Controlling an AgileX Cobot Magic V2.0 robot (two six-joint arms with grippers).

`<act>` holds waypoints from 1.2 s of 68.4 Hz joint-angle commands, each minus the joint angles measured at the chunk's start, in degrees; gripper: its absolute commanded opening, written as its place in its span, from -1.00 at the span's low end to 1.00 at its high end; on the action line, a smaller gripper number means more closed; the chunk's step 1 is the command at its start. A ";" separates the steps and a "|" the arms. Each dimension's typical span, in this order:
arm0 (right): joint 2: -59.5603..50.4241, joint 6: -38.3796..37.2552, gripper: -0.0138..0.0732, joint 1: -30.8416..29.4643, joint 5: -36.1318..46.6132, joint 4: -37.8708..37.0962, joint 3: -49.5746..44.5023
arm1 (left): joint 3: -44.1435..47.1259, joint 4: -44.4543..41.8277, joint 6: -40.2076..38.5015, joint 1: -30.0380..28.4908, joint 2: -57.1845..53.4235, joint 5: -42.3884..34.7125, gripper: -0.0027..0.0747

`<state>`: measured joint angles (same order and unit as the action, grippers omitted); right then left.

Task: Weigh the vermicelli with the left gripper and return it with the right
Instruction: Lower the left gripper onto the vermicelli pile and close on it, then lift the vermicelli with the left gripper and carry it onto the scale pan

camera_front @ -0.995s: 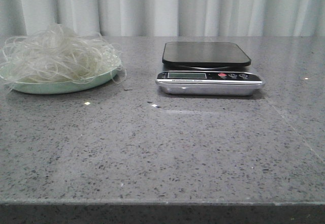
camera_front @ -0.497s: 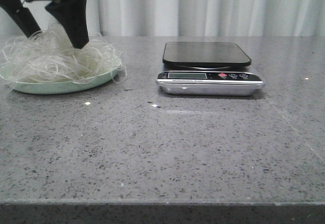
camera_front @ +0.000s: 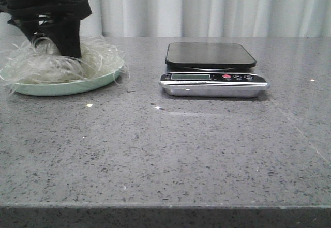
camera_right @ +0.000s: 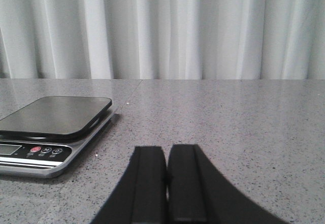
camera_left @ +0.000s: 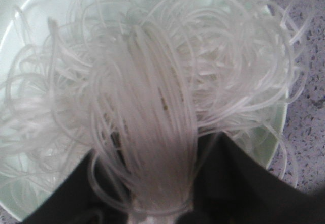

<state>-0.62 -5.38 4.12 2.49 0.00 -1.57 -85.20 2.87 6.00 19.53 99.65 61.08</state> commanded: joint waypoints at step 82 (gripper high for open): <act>-0.89 0.38 -0.30 -0.34 4.92 -0.94 0.46 | -41.87 4.52 -0.20 18.34 20.28 -2.53 -0.27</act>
<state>-0.62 -5.38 4.12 2.49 0.00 -1.57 -125.06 5.65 6.00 37.28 122.85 62.12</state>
